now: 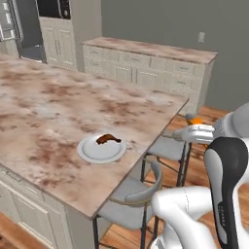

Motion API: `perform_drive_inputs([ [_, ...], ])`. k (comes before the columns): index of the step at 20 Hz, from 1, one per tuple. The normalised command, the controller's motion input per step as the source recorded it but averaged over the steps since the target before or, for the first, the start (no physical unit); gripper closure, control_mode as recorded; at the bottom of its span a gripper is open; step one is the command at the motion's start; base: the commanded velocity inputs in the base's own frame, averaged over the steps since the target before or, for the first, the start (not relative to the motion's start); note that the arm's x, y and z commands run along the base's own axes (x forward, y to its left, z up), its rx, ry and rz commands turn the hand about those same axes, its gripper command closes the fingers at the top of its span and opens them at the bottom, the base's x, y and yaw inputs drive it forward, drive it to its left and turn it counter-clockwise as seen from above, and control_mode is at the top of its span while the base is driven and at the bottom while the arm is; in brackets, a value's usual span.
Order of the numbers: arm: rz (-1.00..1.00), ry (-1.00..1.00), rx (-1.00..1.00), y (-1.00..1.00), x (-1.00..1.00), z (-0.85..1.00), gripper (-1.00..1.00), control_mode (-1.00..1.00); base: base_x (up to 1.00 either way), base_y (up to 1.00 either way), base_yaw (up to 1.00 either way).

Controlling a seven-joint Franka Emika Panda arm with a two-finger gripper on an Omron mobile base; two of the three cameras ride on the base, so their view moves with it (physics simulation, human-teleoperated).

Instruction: Take the cheese, chicken drumstick, and onion from the fridge and place them on the plate on the dining counter to create an appetizer plate.

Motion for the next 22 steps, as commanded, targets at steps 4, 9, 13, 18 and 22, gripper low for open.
perform_drive_inputs([
  [4,0.0,0.0,0.0,0.0,0.0,0.0,1.0,1.0,0.78,-0.28,0.43],
  [9,0.0,0.0,0.0,0.0,0.0,0.0,1.0,1.0,0.79,-0.19,0.45],
  [13,0.0,0.0,0.0,0.0,0.0,0.0,1.0,1.0,0.83,-0.08,0.43],
  [18,0.2,0.11,0.0,0.0,0.44,-0.14,1.0,-1.0,0.32,0.0,0.15],
  [22,0.3,0.23,0.0,0.02,0.51,-0.11,1.0,-1.0,0.0,0.0,0.0],
])
